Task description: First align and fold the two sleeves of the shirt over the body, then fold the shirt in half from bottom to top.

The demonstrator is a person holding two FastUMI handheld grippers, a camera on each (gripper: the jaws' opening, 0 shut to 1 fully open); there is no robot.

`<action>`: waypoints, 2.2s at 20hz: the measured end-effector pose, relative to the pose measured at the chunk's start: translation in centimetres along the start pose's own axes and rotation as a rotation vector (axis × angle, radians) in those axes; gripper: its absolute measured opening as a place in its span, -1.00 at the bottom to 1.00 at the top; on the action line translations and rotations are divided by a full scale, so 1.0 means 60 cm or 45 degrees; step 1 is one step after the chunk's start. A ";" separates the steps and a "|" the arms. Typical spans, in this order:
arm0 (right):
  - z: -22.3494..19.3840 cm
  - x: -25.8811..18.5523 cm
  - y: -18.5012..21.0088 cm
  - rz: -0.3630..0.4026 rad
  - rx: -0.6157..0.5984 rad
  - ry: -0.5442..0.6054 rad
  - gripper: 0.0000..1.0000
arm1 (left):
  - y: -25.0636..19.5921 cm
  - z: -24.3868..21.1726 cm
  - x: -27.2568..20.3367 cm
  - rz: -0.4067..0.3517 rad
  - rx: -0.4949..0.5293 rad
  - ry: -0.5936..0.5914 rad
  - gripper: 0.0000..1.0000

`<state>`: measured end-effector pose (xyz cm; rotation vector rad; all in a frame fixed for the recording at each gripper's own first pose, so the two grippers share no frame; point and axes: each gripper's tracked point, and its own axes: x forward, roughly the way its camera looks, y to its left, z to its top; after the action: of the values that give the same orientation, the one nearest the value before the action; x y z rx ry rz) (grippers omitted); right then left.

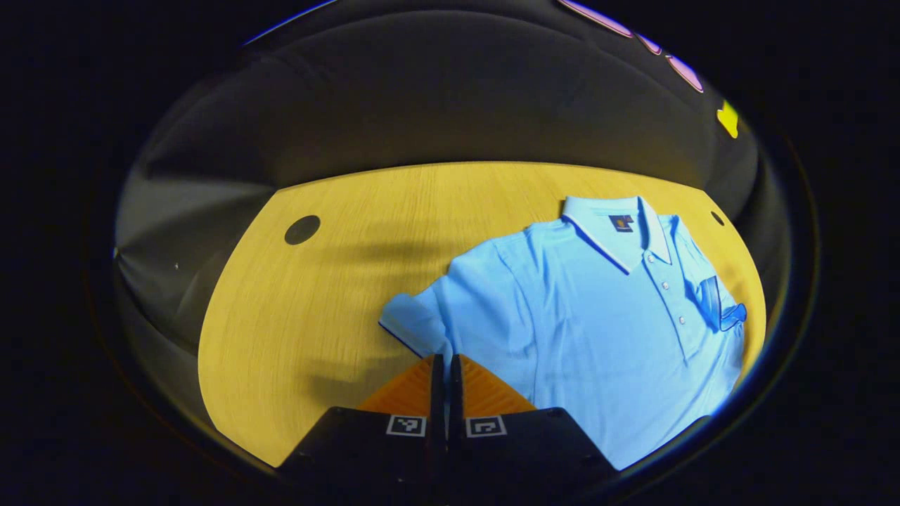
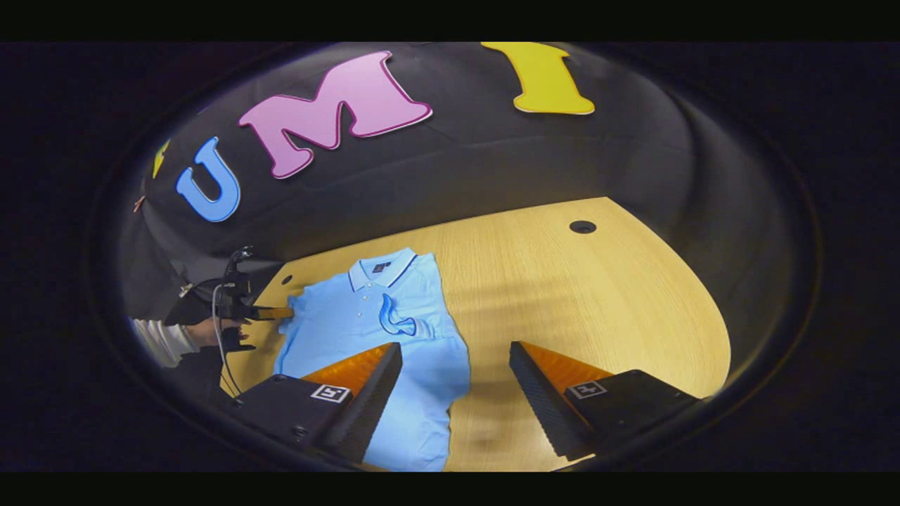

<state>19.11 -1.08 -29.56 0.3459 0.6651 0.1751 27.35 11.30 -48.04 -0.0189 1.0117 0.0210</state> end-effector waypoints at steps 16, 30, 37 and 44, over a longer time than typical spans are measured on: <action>-0.085 -0.015 0.041 0.120 -0.027 0.159 0.92 | -0.195 -0.048 -0.140 -0.426 -0.079 0.143 0.90; -0.395 -0.146 0.059 0.205 0.216 0.667 0.92 | -0.145 -0.474 -0.400 -0.532 -0.354 0.512 0.90; -0.416 -0.150 0.082 0.290 0.304 0.710 0.80 | -0.173 -0.480 -0.392 -0.609 -0.305 0.492 0.82; -0.425 -0.124 0.063 0.175 0.222 0.618 -0.80 | -0.187 -0.475 -0.349 -0.419 0.062 0.360 -0.68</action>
<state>-2.90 6.98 -42.57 0.5245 1.1406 0.3390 -7.60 -0.80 -45.34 -0.1473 1.2806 -0.3141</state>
